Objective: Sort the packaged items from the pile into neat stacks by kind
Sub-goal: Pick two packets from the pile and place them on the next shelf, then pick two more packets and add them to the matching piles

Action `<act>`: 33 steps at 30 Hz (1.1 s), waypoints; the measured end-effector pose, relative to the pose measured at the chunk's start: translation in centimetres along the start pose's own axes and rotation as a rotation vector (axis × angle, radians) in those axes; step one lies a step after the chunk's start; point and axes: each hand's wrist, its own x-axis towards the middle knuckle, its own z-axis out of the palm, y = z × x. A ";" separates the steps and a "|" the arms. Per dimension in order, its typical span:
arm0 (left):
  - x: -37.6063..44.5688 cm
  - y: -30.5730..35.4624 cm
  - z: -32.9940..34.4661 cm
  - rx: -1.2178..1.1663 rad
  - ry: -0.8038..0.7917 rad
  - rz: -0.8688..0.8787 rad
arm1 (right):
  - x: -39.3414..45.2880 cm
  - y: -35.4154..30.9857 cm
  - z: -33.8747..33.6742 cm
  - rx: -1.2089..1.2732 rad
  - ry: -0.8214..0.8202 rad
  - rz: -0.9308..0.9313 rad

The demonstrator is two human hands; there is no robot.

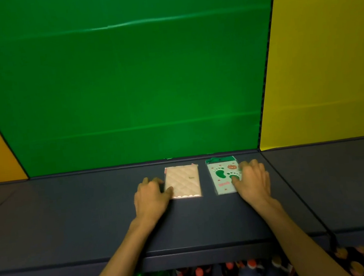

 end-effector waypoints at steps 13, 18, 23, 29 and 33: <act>-2.7 -10.4 -9.0 0.265 0.040 0.167 | -5.2 -17.2 1.5 0.265 -0.147 -0.585; -5.1 -18.3 -14.6 0.307 0.077 0.082 | -9.0 -26.9 2.4 0.298 -0.170 -0.696; -8.1 -27.7 -20.7 0.333 0.101 -0.013 | -14.1 -37.3 3.8 0.329 -0.199 -0.774; -11.4 -39.0 -27.8 0.360 0.110 -0.073 | -20.2 -49.1 5.6 0.349 -0.224 -0.822; -13.2 -46.0 -31.9 0.396 0.101 -0.091 | -23.6 -56.1 6.6 0.355 -0.227 -0.830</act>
